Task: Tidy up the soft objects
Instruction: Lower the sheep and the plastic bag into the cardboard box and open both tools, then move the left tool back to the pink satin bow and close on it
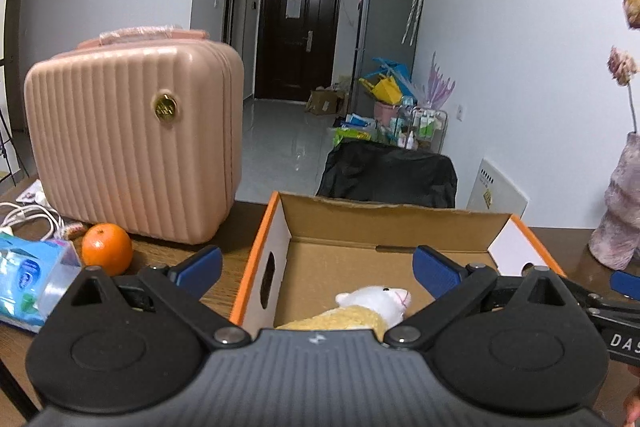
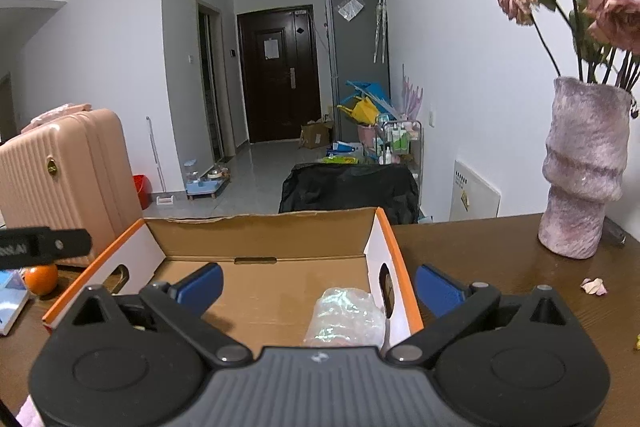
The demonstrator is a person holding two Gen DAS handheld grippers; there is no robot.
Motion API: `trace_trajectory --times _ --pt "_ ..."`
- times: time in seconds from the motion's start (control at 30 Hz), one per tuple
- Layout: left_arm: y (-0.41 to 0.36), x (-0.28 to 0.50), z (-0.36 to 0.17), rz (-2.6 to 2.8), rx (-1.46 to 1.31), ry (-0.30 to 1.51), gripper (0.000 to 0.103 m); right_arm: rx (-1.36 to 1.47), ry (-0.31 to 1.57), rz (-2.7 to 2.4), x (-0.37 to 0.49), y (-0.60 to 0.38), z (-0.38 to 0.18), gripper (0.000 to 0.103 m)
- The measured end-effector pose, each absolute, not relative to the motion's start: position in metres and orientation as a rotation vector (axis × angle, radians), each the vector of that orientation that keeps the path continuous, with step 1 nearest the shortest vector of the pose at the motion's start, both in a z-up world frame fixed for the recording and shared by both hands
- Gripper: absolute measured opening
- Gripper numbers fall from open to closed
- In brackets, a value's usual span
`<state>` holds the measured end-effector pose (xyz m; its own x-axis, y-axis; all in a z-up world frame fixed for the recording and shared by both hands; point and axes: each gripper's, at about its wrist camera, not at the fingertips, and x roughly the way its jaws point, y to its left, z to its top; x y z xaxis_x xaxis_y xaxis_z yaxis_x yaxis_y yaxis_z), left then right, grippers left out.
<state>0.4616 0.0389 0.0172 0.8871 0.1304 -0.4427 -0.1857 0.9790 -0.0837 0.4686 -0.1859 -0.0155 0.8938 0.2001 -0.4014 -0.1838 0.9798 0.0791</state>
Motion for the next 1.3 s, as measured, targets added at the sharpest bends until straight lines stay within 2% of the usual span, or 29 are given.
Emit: trace_trajectory --times 0.67,1.3 --pt "0.032 0.368 0.038 0.137 -0.097 0.392 0.103 -0.024 0.364 0.248 0.38 -0.195 -0.007 0.103" --pt "0.013 0.288 0.019 0.109 -0.06 0.426 0.103 -0.059 0.384 0.257 0.285 -0.207 -0.032 0.103"
